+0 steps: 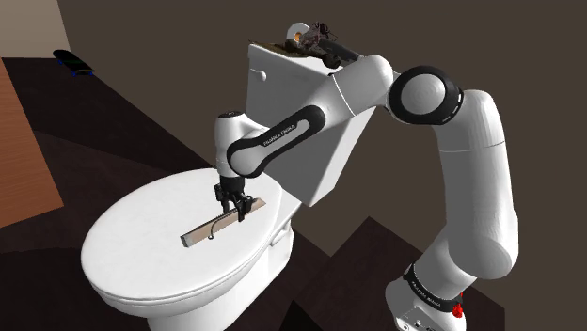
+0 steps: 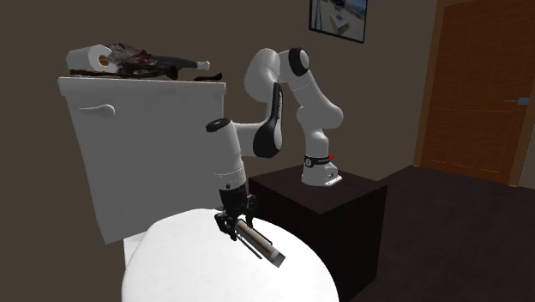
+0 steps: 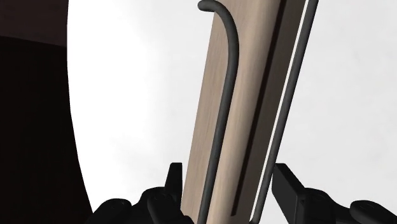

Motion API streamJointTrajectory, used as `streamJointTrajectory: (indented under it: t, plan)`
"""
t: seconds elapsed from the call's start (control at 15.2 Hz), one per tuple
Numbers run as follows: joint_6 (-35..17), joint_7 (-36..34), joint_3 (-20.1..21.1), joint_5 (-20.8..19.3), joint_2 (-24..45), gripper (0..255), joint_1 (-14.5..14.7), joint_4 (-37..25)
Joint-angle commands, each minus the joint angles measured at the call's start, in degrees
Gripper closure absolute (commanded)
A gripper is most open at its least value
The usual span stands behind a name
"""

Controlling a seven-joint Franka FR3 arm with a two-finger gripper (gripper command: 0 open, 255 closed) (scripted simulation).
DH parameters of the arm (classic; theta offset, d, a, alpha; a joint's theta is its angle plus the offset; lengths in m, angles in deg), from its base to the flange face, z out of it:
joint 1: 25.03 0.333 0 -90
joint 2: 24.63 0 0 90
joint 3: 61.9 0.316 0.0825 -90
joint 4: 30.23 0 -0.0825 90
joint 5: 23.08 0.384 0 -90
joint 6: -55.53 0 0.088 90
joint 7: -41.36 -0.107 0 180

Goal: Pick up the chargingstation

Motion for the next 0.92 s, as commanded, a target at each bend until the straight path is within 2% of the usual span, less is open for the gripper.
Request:
streamJointTrajectory:
  t: [0.0,0.86]
  plan:
    - [0.0,0.0,0.0,0.0,0.1,255,0.0,0.0]
    - [5.6,1.1,1.9,2.4,-5.8,255,-1.3,0.1]
